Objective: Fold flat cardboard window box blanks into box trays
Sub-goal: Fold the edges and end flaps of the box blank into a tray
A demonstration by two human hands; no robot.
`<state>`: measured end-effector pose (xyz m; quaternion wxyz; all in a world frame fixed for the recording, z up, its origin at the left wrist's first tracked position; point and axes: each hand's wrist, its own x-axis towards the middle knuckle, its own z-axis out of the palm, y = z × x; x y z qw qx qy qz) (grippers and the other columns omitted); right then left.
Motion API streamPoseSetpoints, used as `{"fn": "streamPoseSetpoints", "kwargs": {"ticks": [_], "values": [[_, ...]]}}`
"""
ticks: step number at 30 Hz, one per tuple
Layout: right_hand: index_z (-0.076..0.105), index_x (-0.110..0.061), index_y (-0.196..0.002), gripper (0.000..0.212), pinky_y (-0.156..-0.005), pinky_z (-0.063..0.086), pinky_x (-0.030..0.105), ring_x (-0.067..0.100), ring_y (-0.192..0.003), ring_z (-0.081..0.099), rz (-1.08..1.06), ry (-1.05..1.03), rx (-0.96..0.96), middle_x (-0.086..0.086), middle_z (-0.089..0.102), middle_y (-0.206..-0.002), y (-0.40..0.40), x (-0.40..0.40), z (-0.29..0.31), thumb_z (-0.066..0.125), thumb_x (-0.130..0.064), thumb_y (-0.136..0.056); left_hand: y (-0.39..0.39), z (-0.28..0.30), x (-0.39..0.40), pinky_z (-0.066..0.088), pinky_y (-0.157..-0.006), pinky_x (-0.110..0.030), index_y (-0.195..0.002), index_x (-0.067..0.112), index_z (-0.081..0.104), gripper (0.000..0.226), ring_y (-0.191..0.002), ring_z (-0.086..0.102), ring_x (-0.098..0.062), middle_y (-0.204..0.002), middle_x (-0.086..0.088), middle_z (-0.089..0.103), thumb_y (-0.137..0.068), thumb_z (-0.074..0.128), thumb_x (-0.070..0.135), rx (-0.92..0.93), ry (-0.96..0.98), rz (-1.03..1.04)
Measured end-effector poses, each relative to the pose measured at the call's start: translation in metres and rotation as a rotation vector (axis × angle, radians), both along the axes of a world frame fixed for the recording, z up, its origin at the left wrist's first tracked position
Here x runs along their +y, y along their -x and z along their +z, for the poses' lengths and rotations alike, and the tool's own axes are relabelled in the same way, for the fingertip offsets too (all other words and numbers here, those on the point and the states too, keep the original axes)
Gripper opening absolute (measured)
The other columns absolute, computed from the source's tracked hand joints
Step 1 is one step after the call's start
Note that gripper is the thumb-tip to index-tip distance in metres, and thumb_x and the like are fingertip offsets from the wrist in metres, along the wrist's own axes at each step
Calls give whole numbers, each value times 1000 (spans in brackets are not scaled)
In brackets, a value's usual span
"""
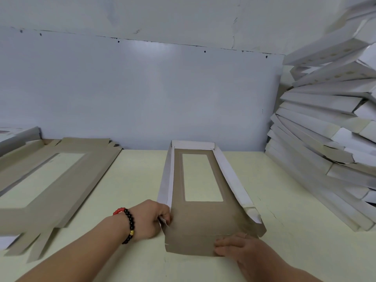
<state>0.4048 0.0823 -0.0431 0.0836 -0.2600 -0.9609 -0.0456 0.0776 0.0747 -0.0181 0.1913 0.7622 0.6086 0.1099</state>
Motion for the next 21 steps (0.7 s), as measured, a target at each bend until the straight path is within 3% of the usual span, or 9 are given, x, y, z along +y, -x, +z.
{"fn": "streamPoseSetpoints", "kwargs": {"ticks": [3, 5, 7, 10, 13, 16, 21], "values": [[70, -50, -102, 68, -77, 45, 1, -15, -92, 58, 9, 9, 67, -33, 61, -104, 5, 3, 1, 94, -20, -45, 0, 1, 3, 43, -99, -17, -98, 15, 77, 41, -114, 58, -4, -113, 8, 69, -78, 49, -8, -50, 23, -61], [75, -40, -96, 62, -75, 52, 10, -8, -87, 65, 51, 16, 145, -26, 67, -101, 5, 6, 0, 96, -14, -44, 2, 3, 3, 29, -109, -11, -100, 20, 77, 41, -120, 48, 9, -118, 13, 68, -80, 50, -4, -22, 22, -108], [78, -33, -94, 42, -68, 57, 20, -2, -84, 68, 113, 15, 239, -20, 71, -101, 6, 11, -1, 87, -7, -63, 6, 4, 4, 18, -112, -7, -102, 19, 77, 38, -120, 43, 16, -118, 15, 67, -84, 52, -2, -40, 17, -128], [77, -32, -91, 31, -65, 58, 26, -2, -81, 68, 127, -17, 272, -19, 71, -99, 7, 15, -6, 76, -5, -76, 12, 2, 4, 26, -106, -5, -108, 19, 74, 35, -131, 34, 8, -118, 17, 66, -89, 52, 0, -89, 28, -65], [76, -37, -87, 43, -64, 55, 16, -5, -78, 66, 83, 48, 234, -25, 70, -96, 9, 17, -1, 85, -5, -59, 14, 5, 6, 36, -100, -6, -109, 22, 74, 32, -129, 45, 0, -116, 16, 67, -91, 54, 6, -98, 37, -35], [71, -44, -83, 41, -57, 51, 10, -9, -69, 61, 43, 49, 134, -30, 65, -84, 13, 15, 4, 72, -16, -54, 9, 8, 8, 33, -101, -5, -110, 24, 74, 31, -128, 45, 2, -118, 14, 67, -91, 53, 11, -15, 2, -71], [67, -45, -87, 30, -43, 42, 13, 5, -46, 48, 0, -137, -81, -13, 49, -59, 44, 2, 16, 75, -48, -59, 6, 7, 7, 24, -114, -21, -111, 24, 74, 36, -129, 47, -4, -118, 15, 67, -90, 49, 8, 91, -26, -228]]}}
